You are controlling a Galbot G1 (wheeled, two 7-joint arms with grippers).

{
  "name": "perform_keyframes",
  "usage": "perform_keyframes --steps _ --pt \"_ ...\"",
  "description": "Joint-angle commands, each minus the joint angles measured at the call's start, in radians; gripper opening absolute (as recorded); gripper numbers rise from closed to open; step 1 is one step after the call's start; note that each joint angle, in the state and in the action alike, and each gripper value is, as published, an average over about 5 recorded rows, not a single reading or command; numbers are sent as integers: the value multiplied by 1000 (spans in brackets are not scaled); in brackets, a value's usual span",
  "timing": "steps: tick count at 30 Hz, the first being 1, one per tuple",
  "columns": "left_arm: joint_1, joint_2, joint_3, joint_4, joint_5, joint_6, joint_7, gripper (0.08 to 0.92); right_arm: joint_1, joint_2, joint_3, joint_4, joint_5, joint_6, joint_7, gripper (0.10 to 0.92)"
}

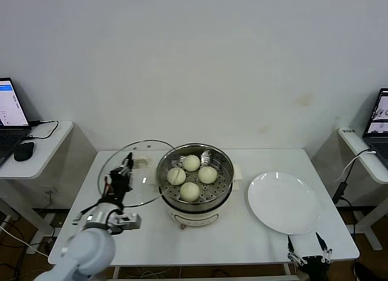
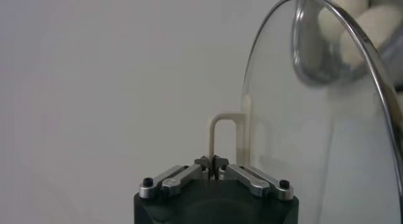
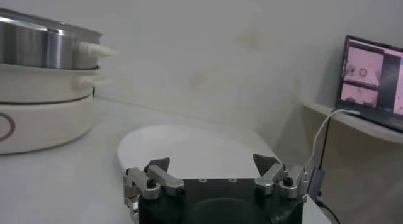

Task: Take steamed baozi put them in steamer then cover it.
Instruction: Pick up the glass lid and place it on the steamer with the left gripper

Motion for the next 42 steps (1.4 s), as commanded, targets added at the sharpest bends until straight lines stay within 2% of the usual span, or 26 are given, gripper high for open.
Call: perform_keyframes --steps 1,12,16,24,31,42 --pt "-183 -169 244 48 232 90 152 122 0 22 -32 9 -68 5 9 823" --pt "-238 -350 292 176 439 88 231 122 5 23 -52 -7 -90 12 12 823" --pt "-252 -414 312 216 487 88 238 122 7 23 -57 -8 -92 12 13 822" --pt "-245 -495 326 275 545 76 229 122 8 22 -61 -20 -96 22 13 823" --pt "-243 -516 331 300 564 66 223 122 8 22 -64 -26 -101 26 13 823" --pt "-248 -497 313 316 555 57 220 122 9 22 -73 -35 -108 30 12 823"
